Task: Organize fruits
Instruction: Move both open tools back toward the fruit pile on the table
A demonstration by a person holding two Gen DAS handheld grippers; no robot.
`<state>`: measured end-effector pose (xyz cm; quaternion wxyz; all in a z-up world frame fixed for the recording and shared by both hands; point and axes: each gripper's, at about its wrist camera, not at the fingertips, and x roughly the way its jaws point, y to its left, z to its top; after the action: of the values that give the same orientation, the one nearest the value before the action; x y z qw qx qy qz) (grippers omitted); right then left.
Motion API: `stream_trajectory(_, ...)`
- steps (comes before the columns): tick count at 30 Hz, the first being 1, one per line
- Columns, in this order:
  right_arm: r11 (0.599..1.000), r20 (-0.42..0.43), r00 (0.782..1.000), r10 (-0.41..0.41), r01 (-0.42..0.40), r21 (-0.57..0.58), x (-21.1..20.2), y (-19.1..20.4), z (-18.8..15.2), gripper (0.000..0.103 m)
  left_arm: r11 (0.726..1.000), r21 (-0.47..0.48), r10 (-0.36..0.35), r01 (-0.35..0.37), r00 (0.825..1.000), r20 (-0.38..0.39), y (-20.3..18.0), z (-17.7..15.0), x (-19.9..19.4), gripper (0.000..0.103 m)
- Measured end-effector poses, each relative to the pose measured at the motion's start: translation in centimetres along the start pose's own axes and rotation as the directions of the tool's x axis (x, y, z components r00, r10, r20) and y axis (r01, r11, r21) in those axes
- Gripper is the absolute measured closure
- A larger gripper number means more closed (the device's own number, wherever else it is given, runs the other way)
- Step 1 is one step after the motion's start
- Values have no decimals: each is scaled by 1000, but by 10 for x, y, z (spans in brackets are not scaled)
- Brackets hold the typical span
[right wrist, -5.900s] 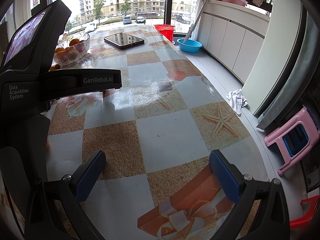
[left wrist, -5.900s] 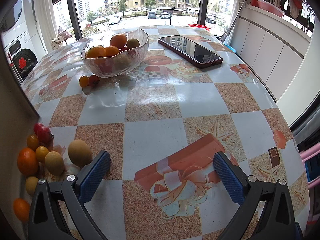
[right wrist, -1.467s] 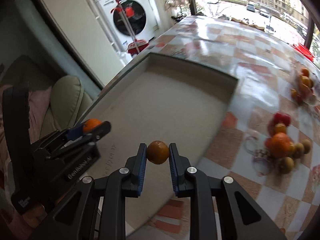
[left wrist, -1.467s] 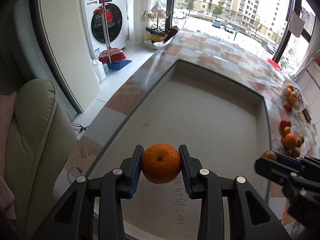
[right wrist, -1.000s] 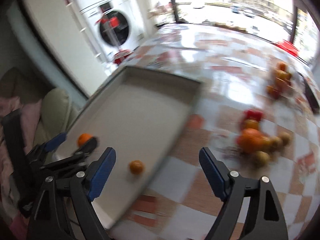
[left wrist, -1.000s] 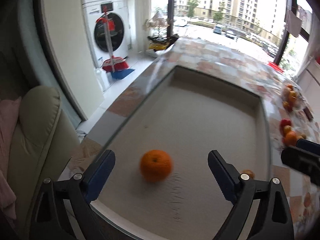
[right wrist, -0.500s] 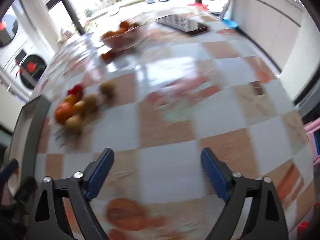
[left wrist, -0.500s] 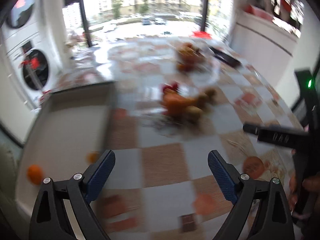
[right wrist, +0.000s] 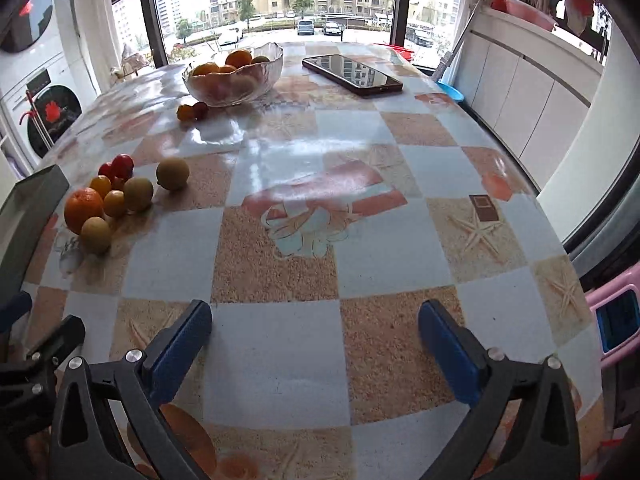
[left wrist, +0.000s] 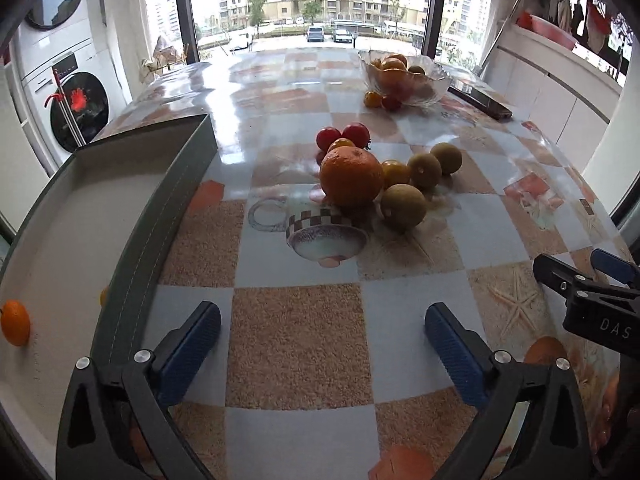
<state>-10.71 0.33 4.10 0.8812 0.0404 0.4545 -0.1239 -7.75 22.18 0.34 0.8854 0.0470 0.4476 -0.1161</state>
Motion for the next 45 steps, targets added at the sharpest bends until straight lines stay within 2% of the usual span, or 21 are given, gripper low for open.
stream_trajectory(45, 1000, 1, 1000, 3, -3, 0, 0, -2, -1, 0, 1000, -4, 3, -3, 1000, 4, 0, -4, 0, 0)
